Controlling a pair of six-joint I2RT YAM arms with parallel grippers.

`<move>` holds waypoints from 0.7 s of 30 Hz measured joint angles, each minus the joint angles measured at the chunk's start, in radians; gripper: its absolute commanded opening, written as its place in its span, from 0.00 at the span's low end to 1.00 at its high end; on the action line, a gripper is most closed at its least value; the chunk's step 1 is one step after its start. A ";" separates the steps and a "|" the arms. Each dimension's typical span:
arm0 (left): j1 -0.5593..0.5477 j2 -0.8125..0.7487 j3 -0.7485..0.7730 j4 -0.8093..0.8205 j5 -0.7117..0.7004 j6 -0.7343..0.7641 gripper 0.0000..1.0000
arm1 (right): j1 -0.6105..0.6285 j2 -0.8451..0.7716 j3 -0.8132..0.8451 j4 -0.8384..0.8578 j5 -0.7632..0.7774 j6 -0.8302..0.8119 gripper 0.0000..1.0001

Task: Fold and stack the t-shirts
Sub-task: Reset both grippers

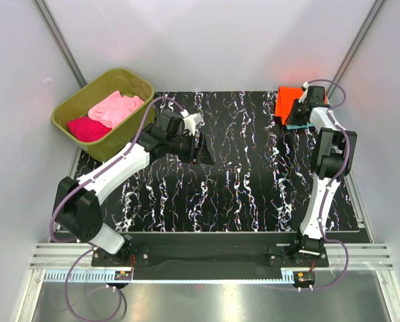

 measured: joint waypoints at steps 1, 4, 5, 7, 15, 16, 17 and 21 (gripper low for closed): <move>0.000 0.000 0.000 0.000 -0.003 0.001 0.68 | 0.000 0.006 0.000 -0.004 0.002 0.002 0.27; 0.000 0.000 0.000 0.000 -0.014 0.007 0.68 | 0.000 0.029 0.000 -0.014 0.004 0.006 0.28; 0.000 0.000 0.000 0.000 -0.018 0.008 0.68 | 0.000 0.034 0.000 -0.017 0.010 0.007 0.28; 0.000 0.000 0.000 0.000 -0.023 0.011 0.68 | 0.000 0.043 0.000 -0.023 0.018 0.010 0.28; 0.000 -0.002 0.000 -0.010 -0.056 0.031 0.68 | 0.001 0.022 0.001 -0.071 0.027 0.028 0.33; 0.001 -0.005 0.000 -0.012 -0.068 0.036 0.68 | 0.002 0.005 -0.002 -0.090 0.028 0.038 0.37; 0.003 -0.011 0.000 -0.016 -0.081 0.043 0.68 | 0.003 -0.023 -0.011 -0.107 0.028 0.051 0.39; 0.016 -0.061 0.000 -0.019 -0.132 0.059 0.68 | 0.030 -0.233 -0.109 -0.170 0.033 0.117 0.50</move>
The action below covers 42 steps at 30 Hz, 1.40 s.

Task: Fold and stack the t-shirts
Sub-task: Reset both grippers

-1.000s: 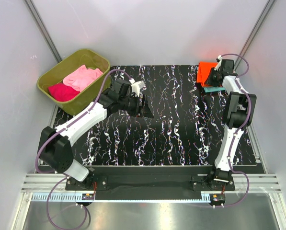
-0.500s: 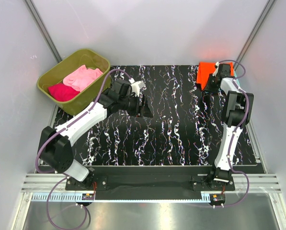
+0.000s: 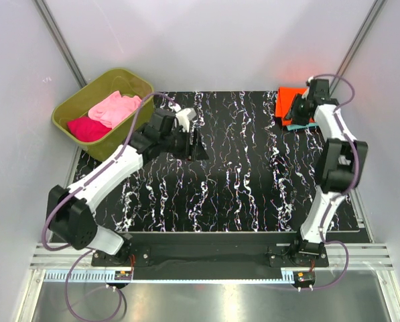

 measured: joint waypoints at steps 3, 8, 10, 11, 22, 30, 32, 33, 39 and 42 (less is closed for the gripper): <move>0.011 -0.068 0.001 0.001 -0.025 0.012 0.68 | 0.083 -0.251 -0.121 -0.016 0.018 0.056 0.83; 0.023 -0.224 0.001 0.002 -0.048 0.019 0.70 | 0.350 -0.702 -0.362 -0.009 -0.002 0.153 1.00; 0.025 -0.298 -0.002 0.002 -0.055 0.019 0.73 | 0.390 -0.846 -0.454 -0.008 -0.027 0.197 1.00; 0.026 -0.336 -0.009 0.010 -0.055 0.018 0.83 | 0.392 -0.917 -0.503 -0.014 -0.039 0.222 1.00; 0.027 -0.503 -0.209 -0.002 -0.071 -0.027 0.99 | 0.383 -1.368 -0.826 -0.078 -0.085 0.362 1.00; 0.027 -0.540 -0.228 0.002 -0.100 -0.037 0.99 | 0.383 -1.337 -0.834 -0.090 -0.084 0.403 1.00; 0.027 -0.552 -0.228 0.004 -0.105 -0.037 0.99 | 0.383 -1.334 -0.834 -0.099 -0.084 0.410 1.00; 0.027 -0.558 -0.228 0.004 -0.108 -0.037 0.99 | 0.383 -1.337 -0.834 -0.100 -0.083 0.412 1.00; 0.027 -0.591 -0.233 0.012 -0.123 -0.037 0.99 | 0.382 -1.381 -0.834 -0.101 -0.067 0.417 1.00; 0.027 -0.607 -0.240 0.022 -0.127 -0.037 0.99 | 0.383 -1.389 -0.834 -0.101 -0.065 0.417 1.00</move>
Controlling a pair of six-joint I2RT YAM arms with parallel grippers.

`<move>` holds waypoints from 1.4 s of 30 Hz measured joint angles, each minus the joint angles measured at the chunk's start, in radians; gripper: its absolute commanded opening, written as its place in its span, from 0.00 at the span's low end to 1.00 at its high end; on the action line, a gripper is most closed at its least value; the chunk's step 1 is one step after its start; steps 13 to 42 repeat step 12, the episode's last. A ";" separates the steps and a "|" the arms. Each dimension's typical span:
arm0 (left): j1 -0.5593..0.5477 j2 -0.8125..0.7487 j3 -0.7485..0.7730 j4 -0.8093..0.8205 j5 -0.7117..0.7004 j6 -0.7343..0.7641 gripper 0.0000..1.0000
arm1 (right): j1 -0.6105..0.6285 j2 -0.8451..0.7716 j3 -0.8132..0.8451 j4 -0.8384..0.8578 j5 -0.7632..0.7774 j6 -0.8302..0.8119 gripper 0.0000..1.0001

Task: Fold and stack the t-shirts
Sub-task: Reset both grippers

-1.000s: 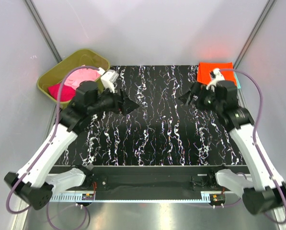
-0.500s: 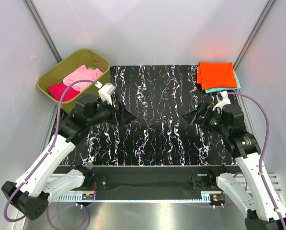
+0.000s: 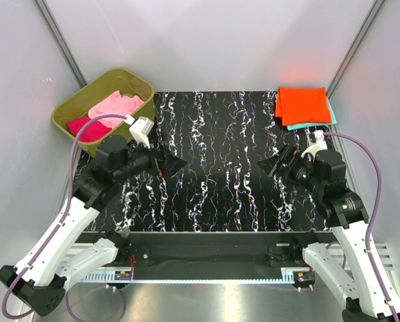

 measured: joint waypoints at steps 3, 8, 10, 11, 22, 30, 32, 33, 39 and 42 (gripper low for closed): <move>0.000 -0.002 -0.003 0.005 0.000 0.000 0.99 | 0.000 -0.001 0.000 0.000 0.000 0.000 1.00; 0.000 -0.003 -0.013 0.009 0.000 0.000 0.99 | 0.000 -0.009 0.000 0.000 0.005 0.001 1.00; 0.000 -0.005 -0.020 0.010 0.000 0.000 0.99 | 0.000 -0.011 0.000 -0.001 0.006 0.000 0.99; 0.000 -0.007 -0.023 0.008 0.000 0.000 0.99 | 0.000 -0.013 0.000 0.000 0.006 0.000 1.00; 0.000 -0.007 -0.024 0.008 0.000 0.000 0.99 | 0.000 -0.014 0.000 0.000 0.006 0.000 1.00; 0.000 -0.007 -0.024 0.008 0.000 0.000 0.99 | 0.000 -0.014 0.000 0.000 0.006 0.000 1.00; 0.000 -0.007 -0.024 0.008 0.000 0.000 0.99 | 0.000 -0.014 0.000 0.000 0.006 0.000 1.00; 0.000 -0.007 -0.024 0.008 0.000 0.000 0.99 | 0.000 -0.014 0.000 0.000 0.006 0.000 1.00; 0.000 -0.007 -0.024 0.008 0.000 0.000 0.99 | 0.000 -0.014 0.000 0.000 0.006 0.000 1.00; 0.000 -0.007 -0.024 0.008 0.000 0.000 0.99 | 0.000 -0.014 0.000 0.000 0.006 0.000 1.00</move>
